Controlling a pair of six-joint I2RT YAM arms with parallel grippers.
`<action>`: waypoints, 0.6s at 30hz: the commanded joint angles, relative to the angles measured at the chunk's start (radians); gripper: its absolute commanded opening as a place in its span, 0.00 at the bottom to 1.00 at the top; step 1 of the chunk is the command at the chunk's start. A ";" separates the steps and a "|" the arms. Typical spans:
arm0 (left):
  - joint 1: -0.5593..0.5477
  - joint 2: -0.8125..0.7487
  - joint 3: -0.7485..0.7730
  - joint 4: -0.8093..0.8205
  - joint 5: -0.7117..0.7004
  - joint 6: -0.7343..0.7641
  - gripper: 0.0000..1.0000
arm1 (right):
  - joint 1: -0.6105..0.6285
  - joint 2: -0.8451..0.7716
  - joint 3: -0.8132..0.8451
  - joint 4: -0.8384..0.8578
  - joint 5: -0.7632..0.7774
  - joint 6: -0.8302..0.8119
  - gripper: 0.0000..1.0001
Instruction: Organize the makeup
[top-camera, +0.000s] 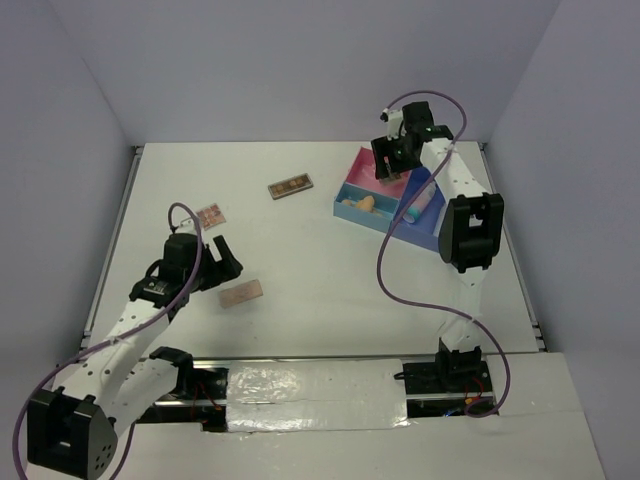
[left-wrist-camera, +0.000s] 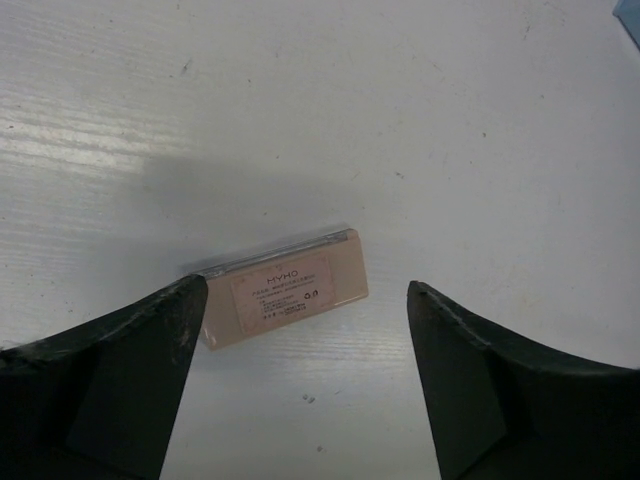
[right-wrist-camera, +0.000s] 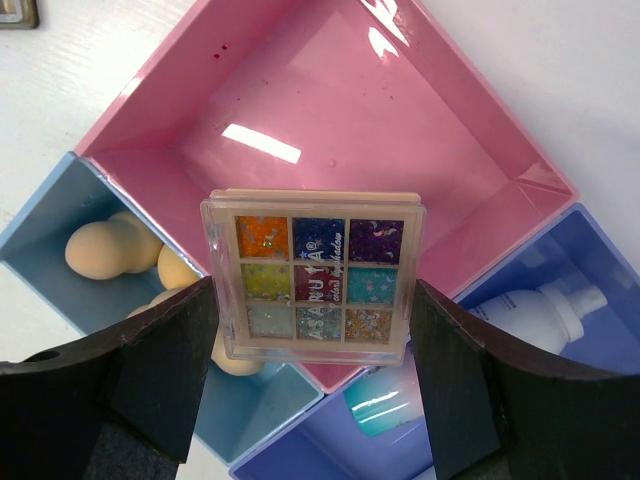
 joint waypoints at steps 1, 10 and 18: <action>0.009 0.015 -0.006 0.026 -0.026 -0.014 0.96 | -0.007 0.018 0.002 0.025 0.014 -0.003 0.65; 0.021 0.033 0.003 0.026 -0.020 -0.006 0.99 | -0.005 -0.008 -0.004 0.031 0.014 -0.006 0.75; 0.025 0.036 -0.005 0.020 -0.008 -0.011 0.99 | -0.007 -0.037 -0.024 0.037 0.003 -0.003 1.00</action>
